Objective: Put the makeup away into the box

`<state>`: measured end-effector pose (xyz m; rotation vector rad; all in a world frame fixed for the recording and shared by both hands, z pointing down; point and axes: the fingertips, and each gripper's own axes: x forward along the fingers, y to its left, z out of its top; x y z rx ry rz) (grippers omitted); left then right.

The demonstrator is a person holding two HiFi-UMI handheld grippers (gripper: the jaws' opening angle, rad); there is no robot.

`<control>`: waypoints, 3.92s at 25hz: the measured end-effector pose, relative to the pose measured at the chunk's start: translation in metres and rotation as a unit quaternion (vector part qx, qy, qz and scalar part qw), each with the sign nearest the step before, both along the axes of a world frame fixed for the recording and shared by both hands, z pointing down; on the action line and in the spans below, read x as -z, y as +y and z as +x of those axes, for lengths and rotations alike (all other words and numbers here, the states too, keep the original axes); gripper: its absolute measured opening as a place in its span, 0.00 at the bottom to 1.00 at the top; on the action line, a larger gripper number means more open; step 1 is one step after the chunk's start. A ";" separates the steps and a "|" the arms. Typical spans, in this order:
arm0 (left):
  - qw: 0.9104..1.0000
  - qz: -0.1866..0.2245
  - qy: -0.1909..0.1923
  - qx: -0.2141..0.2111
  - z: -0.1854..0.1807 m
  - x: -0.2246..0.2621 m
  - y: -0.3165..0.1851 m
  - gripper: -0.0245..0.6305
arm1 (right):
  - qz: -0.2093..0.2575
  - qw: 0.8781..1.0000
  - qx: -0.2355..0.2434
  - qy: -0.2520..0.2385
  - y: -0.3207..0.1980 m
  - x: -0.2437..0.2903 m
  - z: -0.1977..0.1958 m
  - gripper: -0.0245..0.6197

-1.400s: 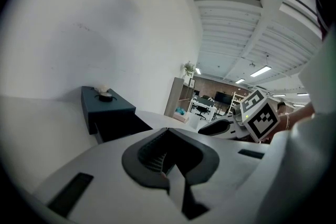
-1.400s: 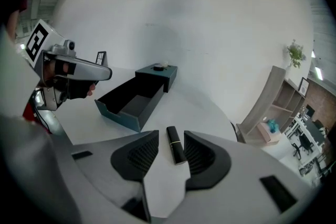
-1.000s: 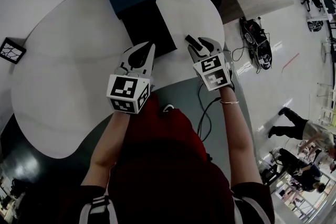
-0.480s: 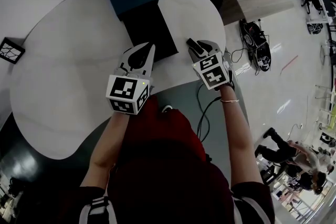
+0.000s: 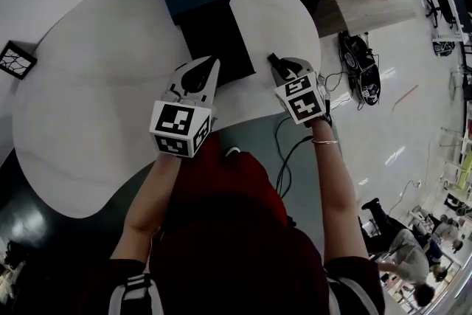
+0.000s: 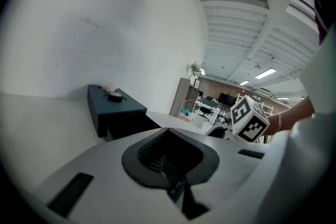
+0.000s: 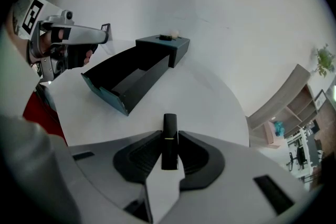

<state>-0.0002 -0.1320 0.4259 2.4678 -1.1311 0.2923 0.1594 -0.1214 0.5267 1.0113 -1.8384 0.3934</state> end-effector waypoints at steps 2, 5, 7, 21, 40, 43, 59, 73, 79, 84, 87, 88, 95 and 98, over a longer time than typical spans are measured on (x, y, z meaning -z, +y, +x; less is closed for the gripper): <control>1.000 0.001 0.000 0.003 -0.003 0.001 0.000 0.07 | -0.003 1.000 0.002 0.001 0.000 0.000 0.000 0.20; 1.000 0.004 0.001 0.006 -0.006 0.002 0.000 0.07 | -0.008 1.000 0.000 -0.002 0.000 -0.001 -0.001 0.20; 1.000 0.004 0.001 0.007 -0.008 0.003 0.001 0.07 | -0.008 1.000 -0.006 -0.008 0.001 -0.001 -0.003 0.19; 1.000 0.016 0.003 0.008 -0.016 0.012 0.011 0.07 | 0.041 0.997 -0.055 -0.024 0.007 0.047 0.003 0.19; 0.998 0.029 0.004 0.061 -0.055 0.023 0.011 0.07 | 0.084 0.991 0.023 -0.100 -0.028 0.105 -0.115 0.19; 0.997 0.028 0.005 0.066 -0.063 0.023 0.009 0.07 | 0.081 0.992 0.021 -0.098 -0.037 0.101 -0.128 0.19; 0.997 0.026 0.009 0.073 -0.088 0.017 -0.019 0.07 | 0.063 0.994 -0.023 -0.082 -0.070 0.074 -0.163 0.19; 0.997 0.000 0.019 0.071 -0.088 0.000 -0.046 0.07 | 0.042 0.996 -0.057 -0.060 -0.090 0.050 -0.174 0.19; 0.996 -0.008 0.024 0.084 -0.095 -0.008 -0.055 0.07 | 0.028 0.997 -0.051 -0.042 -0.094 0.038 -0.176 0.19; 0.996 -0.010 0.021 0.090 -0.098 -0.012 -0.058 0.07 | 0.013 0.998 -0.048 -0.034 -0.096 0.028 -0.177 0.19; 0.995 -0.012 0.021 0.093 -0.099 -0.013 -0.060 0.07 | 0.010 0.998 -0.046 -0.032 -0.095 0.024 -0.177 0.19; 0.995 -0.012 0.021 0.094 -0.099 -0.013 -0.060 0.07 | 0.009 0.998 -0.045 -0.033 -0.094 0.023 -0.178 0.19; 0.995 -0.013 0.017 0.102 -0.098 -0.014 -0.062 0.07 | 0.001 0.999 -0.034 -0.029 -0.091 0.014 -0.182 0.19; 0.994 -0.013 0.015 0.106 -0.099 -0.014 -0.062 0.07 | 0.001 0.999 -0.034 -0.032 -0.092 0.012 -0.183 0.19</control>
